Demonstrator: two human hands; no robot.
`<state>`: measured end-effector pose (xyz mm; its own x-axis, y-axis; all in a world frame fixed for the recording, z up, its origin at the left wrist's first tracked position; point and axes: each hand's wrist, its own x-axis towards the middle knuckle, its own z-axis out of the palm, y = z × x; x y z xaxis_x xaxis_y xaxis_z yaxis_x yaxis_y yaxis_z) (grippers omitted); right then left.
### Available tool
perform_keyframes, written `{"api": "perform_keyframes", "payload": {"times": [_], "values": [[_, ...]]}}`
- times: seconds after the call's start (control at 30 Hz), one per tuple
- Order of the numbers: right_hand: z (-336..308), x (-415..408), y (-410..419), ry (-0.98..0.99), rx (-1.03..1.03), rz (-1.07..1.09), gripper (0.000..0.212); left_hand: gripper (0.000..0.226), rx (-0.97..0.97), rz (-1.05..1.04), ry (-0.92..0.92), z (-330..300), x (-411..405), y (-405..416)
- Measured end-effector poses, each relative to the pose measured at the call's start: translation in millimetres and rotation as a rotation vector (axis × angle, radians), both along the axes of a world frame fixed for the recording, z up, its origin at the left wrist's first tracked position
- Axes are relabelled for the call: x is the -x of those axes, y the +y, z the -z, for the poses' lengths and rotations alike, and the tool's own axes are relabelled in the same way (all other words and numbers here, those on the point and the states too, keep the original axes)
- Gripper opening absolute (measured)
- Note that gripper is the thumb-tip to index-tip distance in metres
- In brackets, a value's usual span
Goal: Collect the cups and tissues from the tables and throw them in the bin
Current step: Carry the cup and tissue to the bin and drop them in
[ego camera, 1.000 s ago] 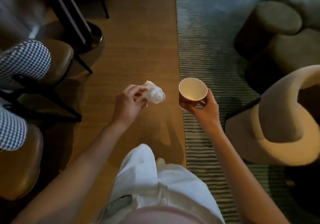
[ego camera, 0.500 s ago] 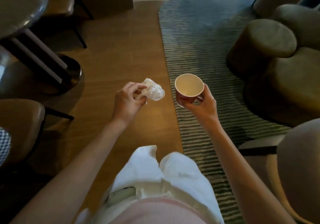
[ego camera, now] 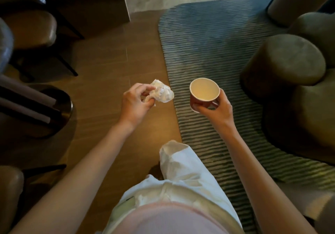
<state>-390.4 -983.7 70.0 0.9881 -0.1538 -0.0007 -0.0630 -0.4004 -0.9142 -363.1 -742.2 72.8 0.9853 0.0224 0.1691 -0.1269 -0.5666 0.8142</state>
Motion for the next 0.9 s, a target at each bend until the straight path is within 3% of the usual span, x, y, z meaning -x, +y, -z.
{"api": "perform_keyframes", "payload": {"times": [0.43,0.9], "values": [[3.7,-257.9,-9.5,0.068,0.030,-0.081,0.071,0.031,0.008,-0.042,0.048,1.1,-245.0,-21.0],[2.7,-540.7,8.5,0.088,-0.022,0.042,0.071,0.030,-0.024,0.061,0.026,-2.9,-550.7,7.3]]}}
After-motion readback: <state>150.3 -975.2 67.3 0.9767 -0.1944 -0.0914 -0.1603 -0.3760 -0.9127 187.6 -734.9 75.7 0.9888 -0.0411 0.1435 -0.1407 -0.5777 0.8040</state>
